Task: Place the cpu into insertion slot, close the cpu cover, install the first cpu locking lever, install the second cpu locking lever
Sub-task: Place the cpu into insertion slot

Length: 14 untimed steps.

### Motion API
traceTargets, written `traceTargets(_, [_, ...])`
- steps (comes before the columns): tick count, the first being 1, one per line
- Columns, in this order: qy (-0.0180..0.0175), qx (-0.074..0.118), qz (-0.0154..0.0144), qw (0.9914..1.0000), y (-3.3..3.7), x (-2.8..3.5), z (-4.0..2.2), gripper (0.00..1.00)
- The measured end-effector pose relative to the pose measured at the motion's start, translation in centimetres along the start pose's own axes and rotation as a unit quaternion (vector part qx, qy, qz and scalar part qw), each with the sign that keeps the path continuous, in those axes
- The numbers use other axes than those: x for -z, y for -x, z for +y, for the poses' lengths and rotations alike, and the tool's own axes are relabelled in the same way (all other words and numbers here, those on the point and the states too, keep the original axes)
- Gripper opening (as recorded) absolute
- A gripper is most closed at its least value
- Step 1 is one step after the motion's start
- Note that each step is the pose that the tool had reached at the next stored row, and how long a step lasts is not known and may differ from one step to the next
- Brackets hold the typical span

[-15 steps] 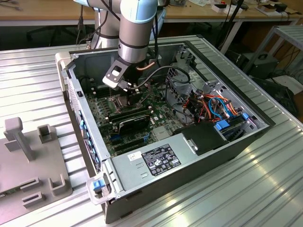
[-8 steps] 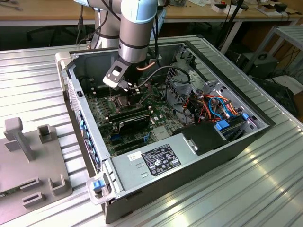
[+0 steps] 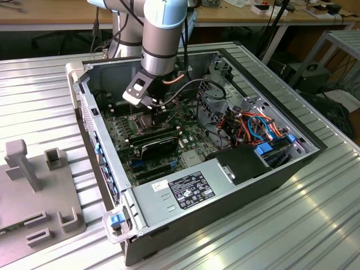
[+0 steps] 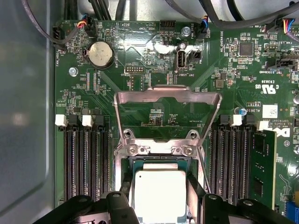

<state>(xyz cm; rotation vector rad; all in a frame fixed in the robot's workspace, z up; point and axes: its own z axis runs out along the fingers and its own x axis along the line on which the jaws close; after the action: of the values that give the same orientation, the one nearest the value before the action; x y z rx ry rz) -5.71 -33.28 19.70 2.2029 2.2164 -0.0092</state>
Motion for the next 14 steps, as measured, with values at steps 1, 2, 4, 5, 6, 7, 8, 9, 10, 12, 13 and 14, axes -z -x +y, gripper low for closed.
traceTargets(1, [0.0001, 0.000, 0.0000, 1.00000, 0.00, 0.00, 0.03, 0.55])
traceTargets(2, [0.0001, 0.000, 0.0000, 1.00000, 0.00, -0.01, 0.05, 0.55])
traceTargets(4, [0.0001, -0.001, 0.0000, 1.00000, -0.01, -0.01, 0.05, 0.55])
traceTargets(5, [0.0001, -0.001, 0.0000, 1.00000, 0.00, -0.01, 0.05, 0.55])
traceTargets(6, [0.0001, -0.001, 0.0000, 1.00000, -0.01, -0.01, 0.05, 0.55])
traceTargets(7, [0.0001, -0.001, 0.0000, 1.00000, 0.00, -0.01, 0.05, 0.55])
traceTargets(8, [0.0001, -0.001, 0.0000, 1.00000, -0.01, -0.01, 0.05, 0.55])
traceTargets(9, [0.0001, -0.001, 0.0000, 1.00000, -0.01, -0.01, 0.05, 0.55])
traceTargets(10, [0.0001, -0.001, 0.0000, 1.00000, -0.01, -0.01, 0.05, 0.55])
traceTargets(12, [0.0003, -0.001, 0.0000, 1.00000, -0.01, -0.01, 0.05, 0.55])
traceTargets(13, [0.0005, -0.001, 0.0000, 1.00000, -0.01, -0.02, 0.06, 0.55])
traceTargets(14, [0.0004, -0.001, 0.0003, 1.00000, -0.02, -0.03, 0.07, 0.62])
